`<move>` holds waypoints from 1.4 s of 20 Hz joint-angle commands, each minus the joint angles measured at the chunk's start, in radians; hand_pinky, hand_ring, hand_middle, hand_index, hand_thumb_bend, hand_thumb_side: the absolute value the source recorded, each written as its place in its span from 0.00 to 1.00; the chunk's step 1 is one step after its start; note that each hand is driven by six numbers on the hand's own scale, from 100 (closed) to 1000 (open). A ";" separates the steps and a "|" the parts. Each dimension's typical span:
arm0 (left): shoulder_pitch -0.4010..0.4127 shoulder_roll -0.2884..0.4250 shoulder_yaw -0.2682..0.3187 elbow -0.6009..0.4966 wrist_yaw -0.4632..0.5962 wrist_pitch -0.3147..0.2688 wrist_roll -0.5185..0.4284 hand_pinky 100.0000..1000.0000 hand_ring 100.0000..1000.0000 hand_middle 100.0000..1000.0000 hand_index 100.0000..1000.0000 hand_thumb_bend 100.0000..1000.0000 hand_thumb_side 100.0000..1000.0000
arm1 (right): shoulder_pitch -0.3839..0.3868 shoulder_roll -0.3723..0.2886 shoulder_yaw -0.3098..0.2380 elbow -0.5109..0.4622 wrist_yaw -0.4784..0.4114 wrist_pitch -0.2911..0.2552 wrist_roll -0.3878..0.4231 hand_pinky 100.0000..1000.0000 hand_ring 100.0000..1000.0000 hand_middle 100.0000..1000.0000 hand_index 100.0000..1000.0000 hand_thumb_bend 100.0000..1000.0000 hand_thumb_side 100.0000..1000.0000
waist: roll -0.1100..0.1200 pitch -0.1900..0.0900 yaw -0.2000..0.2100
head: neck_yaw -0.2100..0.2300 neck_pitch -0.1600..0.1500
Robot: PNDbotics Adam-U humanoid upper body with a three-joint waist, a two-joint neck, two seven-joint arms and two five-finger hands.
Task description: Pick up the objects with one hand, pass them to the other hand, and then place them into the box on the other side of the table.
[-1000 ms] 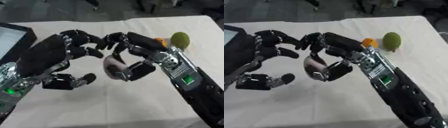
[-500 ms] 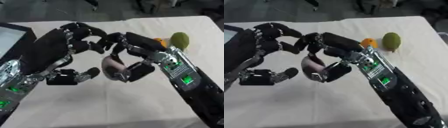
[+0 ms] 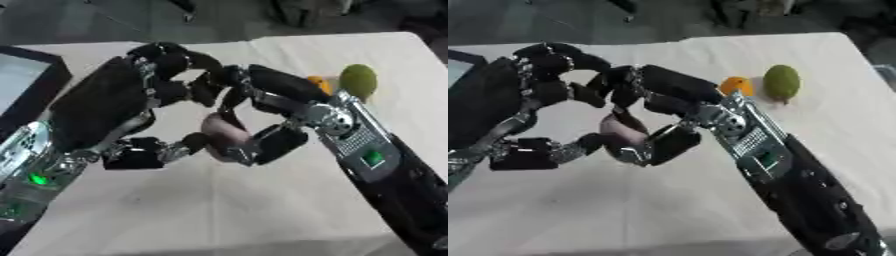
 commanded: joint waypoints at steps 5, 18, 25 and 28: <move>-0.022 0.001 -0.010 -0.012 -0.028 -0.006 -0.032 0.83 0.00 0.76 0.61 0.38 0.00 | -0.006 -0.019 -0.008 -0.043 -0.021 0.002 0.001 0.65 0.74 0.77 0.24 0.00 0.20 | -0.002 -0.012 -0.004 | 0.003 -0.003; -0.019 -0.004 -0.014 -0.012 -0.057 0.010 -0.060 0.83 0.00 0.76 0.63 0.38 0.00 | -0.006 -0.020 -0.008 -0.047 -0.030 0.006 0.006 0.65 0.74 0.77 0.24 0.00 0.20 | -0.003 -0.012 -0.008 | 0.004 -0.003; -0.019 -0.006 -0.013 -0.012 -0.071 0.018 -0.059 0.83 0.00 0.76 0.67 0.44 0.00 | -0.007 -0.020 -0.008 -0.049 -0.032 0.006 0.007 0.65 0.74 0.77 0.24 0.00 0.20 | -0.006 -0.012 -0.009 | 0.005 -0.003; -0.020 -0.008 -0.012 -0.012 -0.074 0.027 -0.045 0.83 0.00 0.76 0.71 0.47 0.00 | -0.008 -0.020 -0.008 -0.049 -0.032 0.005 0.007 0.65 0.74 0.77 0.24 0.00 0.20 | -0.008 -0.012 -0.009 | 0.006 -0.003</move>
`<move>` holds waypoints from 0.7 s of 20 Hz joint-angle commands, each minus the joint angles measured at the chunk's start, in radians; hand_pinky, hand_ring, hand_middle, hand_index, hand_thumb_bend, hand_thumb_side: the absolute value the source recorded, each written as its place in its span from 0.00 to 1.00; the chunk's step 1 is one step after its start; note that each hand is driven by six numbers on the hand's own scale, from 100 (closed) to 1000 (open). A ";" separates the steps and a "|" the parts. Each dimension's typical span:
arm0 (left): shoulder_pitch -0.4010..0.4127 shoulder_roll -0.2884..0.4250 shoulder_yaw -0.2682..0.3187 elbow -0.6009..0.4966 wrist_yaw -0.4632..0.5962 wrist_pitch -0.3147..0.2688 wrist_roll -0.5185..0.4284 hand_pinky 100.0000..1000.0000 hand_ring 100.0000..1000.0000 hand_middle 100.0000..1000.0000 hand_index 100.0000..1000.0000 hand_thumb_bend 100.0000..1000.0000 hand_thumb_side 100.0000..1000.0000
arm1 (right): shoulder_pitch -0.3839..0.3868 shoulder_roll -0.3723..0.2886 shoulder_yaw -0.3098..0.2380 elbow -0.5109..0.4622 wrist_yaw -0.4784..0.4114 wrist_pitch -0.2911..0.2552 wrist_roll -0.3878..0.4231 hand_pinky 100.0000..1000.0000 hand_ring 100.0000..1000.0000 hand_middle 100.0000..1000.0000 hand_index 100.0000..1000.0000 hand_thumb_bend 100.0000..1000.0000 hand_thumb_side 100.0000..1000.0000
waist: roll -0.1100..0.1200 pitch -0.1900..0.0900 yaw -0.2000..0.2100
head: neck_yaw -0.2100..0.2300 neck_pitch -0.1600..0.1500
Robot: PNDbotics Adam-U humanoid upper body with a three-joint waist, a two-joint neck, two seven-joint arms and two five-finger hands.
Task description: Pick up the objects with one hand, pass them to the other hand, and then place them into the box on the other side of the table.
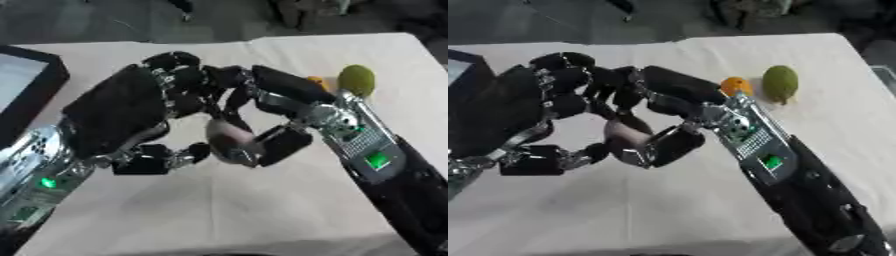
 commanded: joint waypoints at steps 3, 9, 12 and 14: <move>-0.013 0.003 0.007 -0.005 -0.012 0.022 0.024 0.83 0.00 0.77 0.73 0.54 0.00 | -0.016 -0.010 -0.008 -0.031 -0.009 -0.002 0.000 0.65 0.74 0.77 0.24 0.00 0.20 | -0.002 -0.011 -0.003 | 0.003 -0.003; -0.012 0.003 0.003 -0.005 -0.037 0.044 0.054 0.90 0.00 0.81 0.73 0.70 0.00 | -0.015 -0.011 -0.008 -0.031 -0.009 -0.001 0.000 0.65 0.74 0.78 0.24 0.00 0.20 | -0.003 -0.011 -0.004 | 0.004 -0.003; -0.012 0.002 0.003 -0.005 -0.043 0.060 0.080 0.92 0.00 0.83 0.73 0.76 0.00 | -0.015 -0.011 -0.008 -0.031 -0.009 -0.001 0.000 0.64 0.74 0.78 0.24 0.00 0.20 | -0.004 -0.010 -0.005 | 0.004 -0.003; -0.011 0.003 0.001 -0.005 -0.048 0.070 0.090 0.93 0.00 0.84 0.73 0.79 0.00 | -0.015 -0.011 -0.008 -0.030 -0.010 -0.002 0.000 0.64 0.74 0.78 0.24 0.00 0.20 | -0.004 -0.010 -0.005 | 0.003 -0.003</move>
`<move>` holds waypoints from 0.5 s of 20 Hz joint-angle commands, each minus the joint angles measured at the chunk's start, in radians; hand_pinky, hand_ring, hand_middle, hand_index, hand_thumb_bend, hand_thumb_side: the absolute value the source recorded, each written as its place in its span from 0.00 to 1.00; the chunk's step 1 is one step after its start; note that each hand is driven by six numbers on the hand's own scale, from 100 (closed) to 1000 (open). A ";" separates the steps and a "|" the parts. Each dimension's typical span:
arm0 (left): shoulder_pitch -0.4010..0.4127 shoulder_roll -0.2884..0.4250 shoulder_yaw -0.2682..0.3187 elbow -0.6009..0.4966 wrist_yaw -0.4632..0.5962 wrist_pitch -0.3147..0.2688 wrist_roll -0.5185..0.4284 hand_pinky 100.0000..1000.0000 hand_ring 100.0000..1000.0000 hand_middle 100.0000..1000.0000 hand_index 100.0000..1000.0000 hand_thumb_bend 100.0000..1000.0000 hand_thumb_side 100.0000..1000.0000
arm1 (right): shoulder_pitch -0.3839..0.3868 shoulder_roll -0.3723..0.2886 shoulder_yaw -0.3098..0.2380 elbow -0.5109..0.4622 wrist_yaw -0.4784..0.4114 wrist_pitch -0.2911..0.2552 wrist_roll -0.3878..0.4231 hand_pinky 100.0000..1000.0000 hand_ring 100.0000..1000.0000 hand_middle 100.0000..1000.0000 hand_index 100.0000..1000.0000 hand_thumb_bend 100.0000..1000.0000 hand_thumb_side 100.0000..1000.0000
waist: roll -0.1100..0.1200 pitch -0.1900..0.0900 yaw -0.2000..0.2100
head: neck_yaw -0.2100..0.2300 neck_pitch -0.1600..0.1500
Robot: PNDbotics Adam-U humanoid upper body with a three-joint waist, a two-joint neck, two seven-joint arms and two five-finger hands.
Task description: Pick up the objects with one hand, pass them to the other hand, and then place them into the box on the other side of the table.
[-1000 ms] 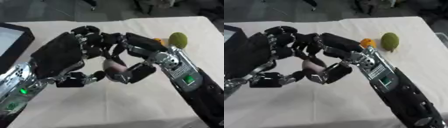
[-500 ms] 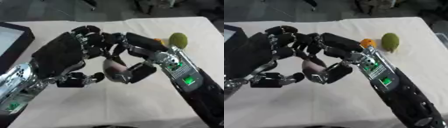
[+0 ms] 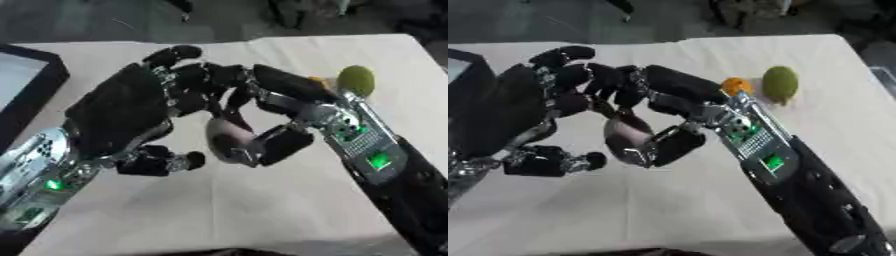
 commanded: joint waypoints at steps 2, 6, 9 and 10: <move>-0.010 0.010 0.012 -0.005 -0.016 0.022 0.026 0.94 0.00 0.85 0.73 0.81 0.00 | -0.015 -0.010 -0.008 -0.029 -0.009 -0.003 0.001 0.64 0.74 0.78 0.24 0.00 0.20 | 0.000 -0.010 -0.002 | 0.000 -0.003; -0.004 0.012 0.013 -0.005 -0.011 0.045 0.077 0.94 0.07 0.85 0.72 0.80 0.00 | -0.015 -0.010 -0.009 -0.026 -0.010 -0.004 0.002 0.64 0.74 0.78 0.24 0.00 0.20 | 0.000 -0.010 -0.002 | -0.001 -0.003; 0.004 0.021 0.011 -0.005 -0.008 0.058 0.124 0.94 0.08 0.85 0.71 0.79 0.00 | -0.015 -0.011 -0.010 -0.026 -0.010 -0.005 0.001 0.64 0.74 0.78 0.24 0.00 0.20 | 0.001 -0.009 -0.002 | -0.002 -0.003; 0.006 0.024 0.009 -0.005 -0.008 0.060 0.133 0.94 0.08 0.85 0.71 0.80 0.00 | -0.015 -0.011 -0.010 -0.025 -0.009 -0.005 0.001 0.64 0.74 0.78 0.24 0.00 0.20 | 0.002 -0.009 -0.001 | -0.003 -0.003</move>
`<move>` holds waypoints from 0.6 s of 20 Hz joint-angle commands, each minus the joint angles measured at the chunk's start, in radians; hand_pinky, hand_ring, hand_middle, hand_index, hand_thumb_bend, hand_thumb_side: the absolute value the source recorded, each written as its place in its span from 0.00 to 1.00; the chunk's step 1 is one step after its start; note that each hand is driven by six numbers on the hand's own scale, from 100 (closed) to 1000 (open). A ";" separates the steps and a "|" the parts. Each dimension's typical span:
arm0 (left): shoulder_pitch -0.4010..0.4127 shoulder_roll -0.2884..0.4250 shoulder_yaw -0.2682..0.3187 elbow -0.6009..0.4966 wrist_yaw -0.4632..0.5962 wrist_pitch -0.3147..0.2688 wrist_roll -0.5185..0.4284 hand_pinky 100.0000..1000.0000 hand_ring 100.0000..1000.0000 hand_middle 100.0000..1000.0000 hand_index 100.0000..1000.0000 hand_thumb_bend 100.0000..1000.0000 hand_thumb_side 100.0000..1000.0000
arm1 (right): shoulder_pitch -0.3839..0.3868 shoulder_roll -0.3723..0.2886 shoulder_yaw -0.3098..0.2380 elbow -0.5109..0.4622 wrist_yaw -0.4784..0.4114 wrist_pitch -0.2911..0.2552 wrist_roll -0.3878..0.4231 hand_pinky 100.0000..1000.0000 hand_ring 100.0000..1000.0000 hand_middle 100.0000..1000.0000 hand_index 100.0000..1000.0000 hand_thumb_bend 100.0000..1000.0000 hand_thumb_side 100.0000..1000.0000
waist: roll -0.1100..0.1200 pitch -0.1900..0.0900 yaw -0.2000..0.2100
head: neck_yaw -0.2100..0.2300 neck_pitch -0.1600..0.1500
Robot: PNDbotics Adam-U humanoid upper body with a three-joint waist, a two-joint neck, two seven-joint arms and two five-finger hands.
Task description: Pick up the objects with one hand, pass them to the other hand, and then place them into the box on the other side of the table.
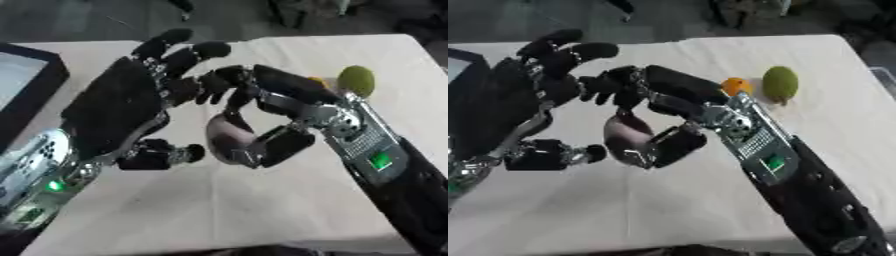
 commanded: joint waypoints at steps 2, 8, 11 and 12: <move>-0.005 0.026 0.004 -0.006 0.002 0.010 0.033 0.94 0.06 0.85 0.70 0.80 0.00 | -0.016 -0.010 -0.010 -0.020 -0.005 -0.002 -0.001 0.64 0.74 0.78 0.24 0.00 0.20 | 0.004 -0.010 -0.001 | -0.003 -0.003; -0.019 0.023 -0.016 -0.006 -0.025 -0.003 -0.010 0.96 0.02 0.85 0.65 0.81 0.00 | -0.020 -0.010 -0.009 -0.021 -0.006 -0.003 -0.001 0.64 0.74 0.78 0.24 0.00 0.20 | 0.002 -0.009 -0.005 | -0.001 -0.003; -0.023 0.022 -0.022 -0.006 -0.042 -0.007 -0.035 0.96 0.00 0.85 0.65 0.81 0.00 | -0.021 -0.010 -0.009 -0.021 -0.007 -0.003 0.000 0.64 0.74 0.78 0.24 0.00 0.20 | 0.001 -0.008 -0.007 | 0.000 -0.003; -0.024 0.021 -0.024 -0.006 -0.048 -0.006 -0.045 0.96 0.00 0.85 0.65 0.82 0.00 | -0.021 -0.010 -0.008 -0.022 -0.007 -0.003 0.000 0.64 0.74 0.78 0.24 0.00 0.20 | 0.001 -0.008 -0.008 | 0.000 -0.003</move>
